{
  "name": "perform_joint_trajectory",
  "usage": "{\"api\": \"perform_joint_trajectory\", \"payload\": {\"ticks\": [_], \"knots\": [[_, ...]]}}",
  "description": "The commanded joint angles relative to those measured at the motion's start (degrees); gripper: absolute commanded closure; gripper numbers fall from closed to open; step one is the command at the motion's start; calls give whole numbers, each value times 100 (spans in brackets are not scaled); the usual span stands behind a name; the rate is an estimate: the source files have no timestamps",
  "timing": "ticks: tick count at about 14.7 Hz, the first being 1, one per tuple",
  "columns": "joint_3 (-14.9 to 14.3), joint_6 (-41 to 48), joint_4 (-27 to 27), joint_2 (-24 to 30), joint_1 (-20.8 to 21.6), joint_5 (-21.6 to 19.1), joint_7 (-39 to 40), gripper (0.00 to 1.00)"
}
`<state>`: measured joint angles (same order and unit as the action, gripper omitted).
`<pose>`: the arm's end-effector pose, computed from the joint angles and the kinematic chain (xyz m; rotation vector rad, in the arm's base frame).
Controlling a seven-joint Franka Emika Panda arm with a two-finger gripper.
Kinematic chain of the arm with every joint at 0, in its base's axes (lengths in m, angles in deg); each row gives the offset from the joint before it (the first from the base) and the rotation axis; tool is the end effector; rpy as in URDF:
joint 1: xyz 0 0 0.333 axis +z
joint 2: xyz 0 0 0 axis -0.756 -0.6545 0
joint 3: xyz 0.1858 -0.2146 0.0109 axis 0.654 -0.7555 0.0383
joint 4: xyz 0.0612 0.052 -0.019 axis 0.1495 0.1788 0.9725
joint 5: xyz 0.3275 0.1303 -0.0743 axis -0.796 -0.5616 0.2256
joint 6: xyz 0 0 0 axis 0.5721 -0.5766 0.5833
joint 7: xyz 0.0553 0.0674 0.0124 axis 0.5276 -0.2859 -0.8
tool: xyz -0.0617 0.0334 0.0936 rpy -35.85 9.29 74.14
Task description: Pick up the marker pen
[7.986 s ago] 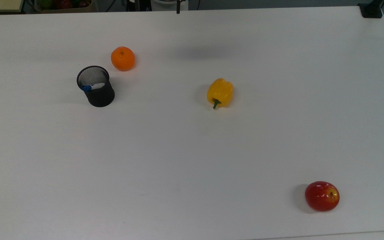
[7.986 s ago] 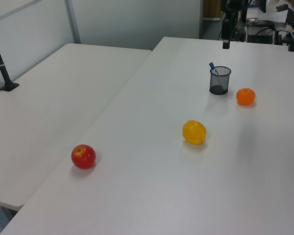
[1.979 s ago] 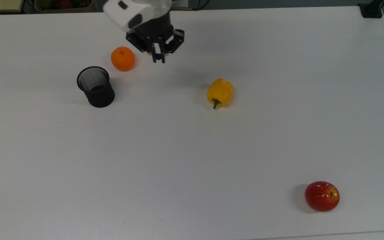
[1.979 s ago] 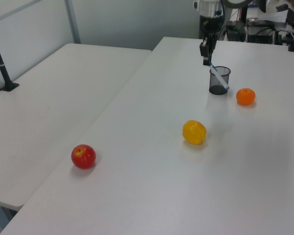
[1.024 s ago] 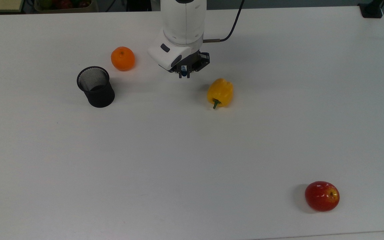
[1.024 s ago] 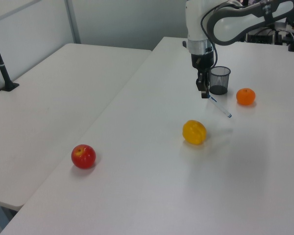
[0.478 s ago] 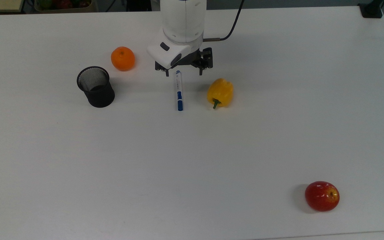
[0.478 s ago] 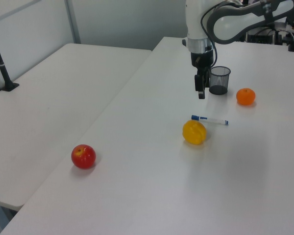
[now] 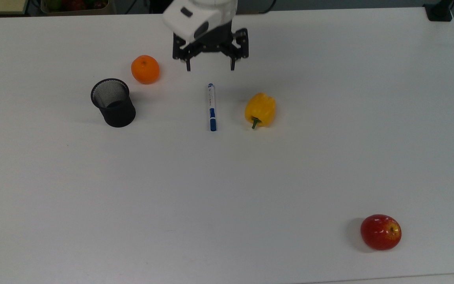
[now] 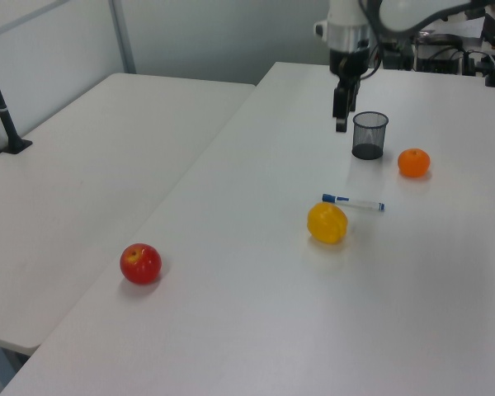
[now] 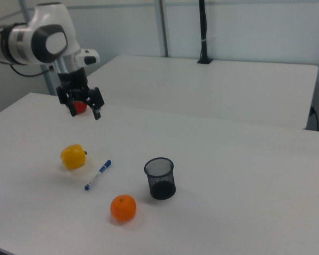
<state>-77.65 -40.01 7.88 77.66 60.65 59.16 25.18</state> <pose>0.5721 0.1034 0.4842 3.0921 0.1947 0.0336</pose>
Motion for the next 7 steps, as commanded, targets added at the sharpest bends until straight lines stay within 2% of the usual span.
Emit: {"api": "perform_joint_trajectory", "payload": {"ticks": [1,3,7], "knots": [[-107,677,146,775,33,75,-43,0],[-107,951,199,1058,-90,66,106,0],[-116,1110,164,1173,-240,66,327,0]]}}
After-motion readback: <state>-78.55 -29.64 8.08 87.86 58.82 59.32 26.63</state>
